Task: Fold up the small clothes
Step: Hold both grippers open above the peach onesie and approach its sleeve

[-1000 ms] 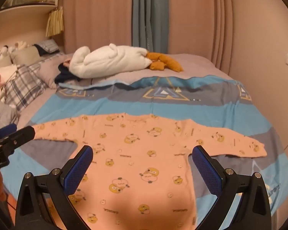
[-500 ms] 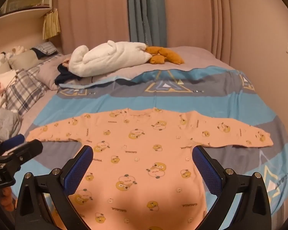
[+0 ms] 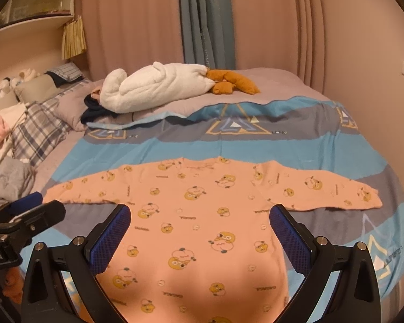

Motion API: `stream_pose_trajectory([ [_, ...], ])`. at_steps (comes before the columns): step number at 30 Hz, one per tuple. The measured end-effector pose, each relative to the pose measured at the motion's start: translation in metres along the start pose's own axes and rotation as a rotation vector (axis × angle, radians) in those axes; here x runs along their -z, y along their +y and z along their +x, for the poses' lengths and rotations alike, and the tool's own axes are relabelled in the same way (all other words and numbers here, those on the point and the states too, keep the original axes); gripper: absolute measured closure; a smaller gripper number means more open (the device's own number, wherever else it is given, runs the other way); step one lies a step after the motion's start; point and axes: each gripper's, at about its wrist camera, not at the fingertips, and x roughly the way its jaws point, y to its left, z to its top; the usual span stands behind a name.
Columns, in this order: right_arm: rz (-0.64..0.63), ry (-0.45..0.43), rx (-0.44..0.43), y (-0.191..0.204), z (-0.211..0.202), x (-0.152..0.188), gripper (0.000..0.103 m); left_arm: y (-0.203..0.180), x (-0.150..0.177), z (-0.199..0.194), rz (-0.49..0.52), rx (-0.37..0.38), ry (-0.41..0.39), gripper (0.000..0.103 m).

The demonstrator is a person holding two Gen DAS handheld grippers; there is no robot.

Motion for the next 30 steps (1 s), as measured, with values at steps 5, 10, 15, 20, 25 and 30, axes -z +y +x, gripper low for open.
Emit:
stream_pose_trajectory([
  [5,0.010,0.026,-0.028,0.001,0.004,0.005,0.001,0.001,0.003,0.003,0.000,-0.026,0.033,0.001],
  [10,0.017,0.039,-0.060,0.001,0.005,0.008,0.001,0.000,0.002,0.002,0.005,-0.052,0.037,0.001],
  [15,0.011,0.048,-0.068,0.001,0.003,0.006,0.001,0.001,0.004,0.003,0.003,-0.061,0.052,0.001],
  [20,0.009,0.046,-0.067,0.002,0.005,0.004,0.001,0.007,0.006,0.008,-0.005,-0.043,0.073,0.001],
  [25,0.014,0.052,-0.051,0.002,0.006,0.005,0.001,0.007,0.003,0.016,-0.001,-0.052,0.075,0.001],
  [30,0.029,0.067,-0.057,-0.002,0.009,0.005,0.001,0.006,0.003,0.022,0.009,-0.058,0.095,0.003],
])
